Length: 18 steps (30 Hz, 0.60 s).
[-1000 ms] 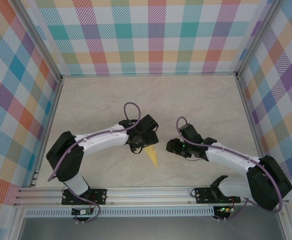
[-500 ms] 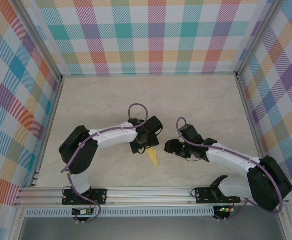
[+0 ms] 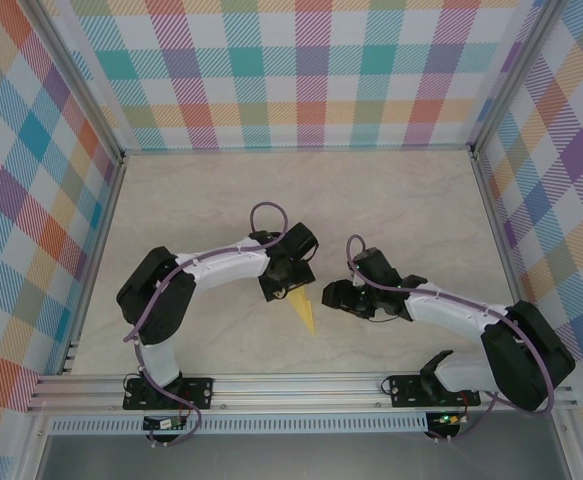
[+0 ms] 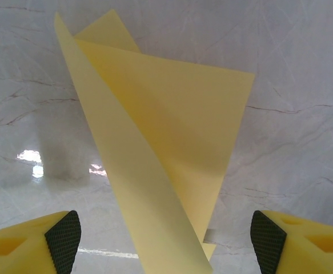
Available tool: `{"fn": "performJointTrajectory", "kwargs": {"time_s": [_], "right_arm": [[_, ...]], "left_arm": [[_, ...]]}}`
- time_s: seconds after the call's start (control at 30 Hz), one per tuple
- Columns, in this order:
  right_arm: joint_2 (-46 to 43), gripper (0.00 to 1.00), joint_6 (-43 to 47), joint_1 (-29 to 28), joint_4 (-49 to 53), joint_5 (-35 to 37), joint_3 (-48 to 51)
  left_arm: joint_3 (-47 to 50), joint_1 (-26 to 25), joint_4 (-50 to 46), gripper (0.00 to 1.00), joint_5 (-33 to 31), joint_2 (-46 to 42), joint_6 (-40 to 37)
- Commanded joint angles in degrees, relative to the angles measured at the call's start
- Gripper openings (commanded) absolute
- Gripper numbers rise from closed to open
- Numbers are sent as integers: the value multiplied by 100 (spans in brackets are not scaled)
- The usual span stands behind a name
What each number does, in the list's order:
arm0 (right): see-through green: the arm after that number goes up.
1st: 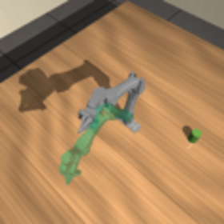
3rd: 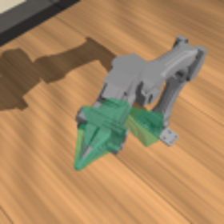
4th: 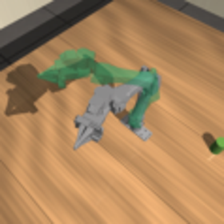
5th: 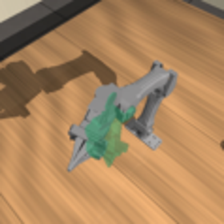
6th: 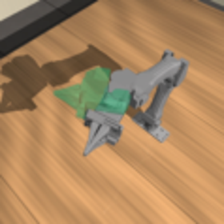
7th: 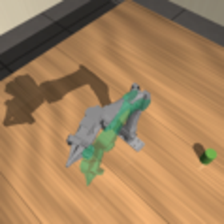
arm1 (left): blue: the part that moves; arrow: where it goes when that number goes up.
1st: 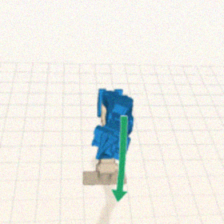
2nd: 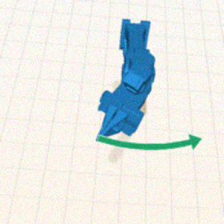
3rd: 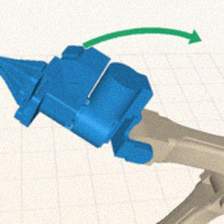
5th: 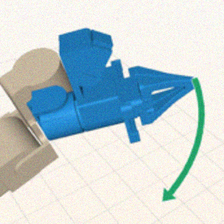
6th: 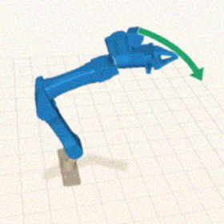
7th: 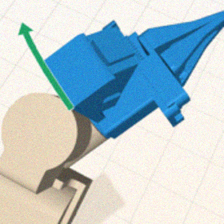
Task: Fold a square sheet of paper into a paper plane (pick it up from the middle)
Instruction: Move the paper plane to the center of the table.
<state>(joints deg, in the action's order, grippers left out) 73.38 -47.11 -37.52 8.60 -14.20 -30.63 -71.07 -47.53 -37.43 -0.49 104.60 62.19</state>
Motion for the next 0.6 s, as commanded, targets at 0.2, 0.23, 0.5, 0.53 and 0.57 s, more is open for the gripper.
{"fn": "performJointTrajectory", "kwargs": {"time_s": [0.2, 0.23, 0.5, 0.53, 0.57], "right_arm": [[363, 63, 153, 0, -244, -413, -186], [435, 63, 200, -6, -296, -498, -225], [1028, 64, 574, -152, -377, -956, -729], [1123, 64, 625, -175, -347, -1017, -828], [1206, 64, 669, -188, -330, -1067, -895]], "left_arm": [[327, 51, -154, 51, -209, -252, 74], [376, 67, -168, 49, -242, -312, 74], [976, 120, 177, 26, -249, -854, 84], [1023, 121, 186, 24, -271, -900, 74], [1062, 128, 183, 24, -299, -930, 74]]}}
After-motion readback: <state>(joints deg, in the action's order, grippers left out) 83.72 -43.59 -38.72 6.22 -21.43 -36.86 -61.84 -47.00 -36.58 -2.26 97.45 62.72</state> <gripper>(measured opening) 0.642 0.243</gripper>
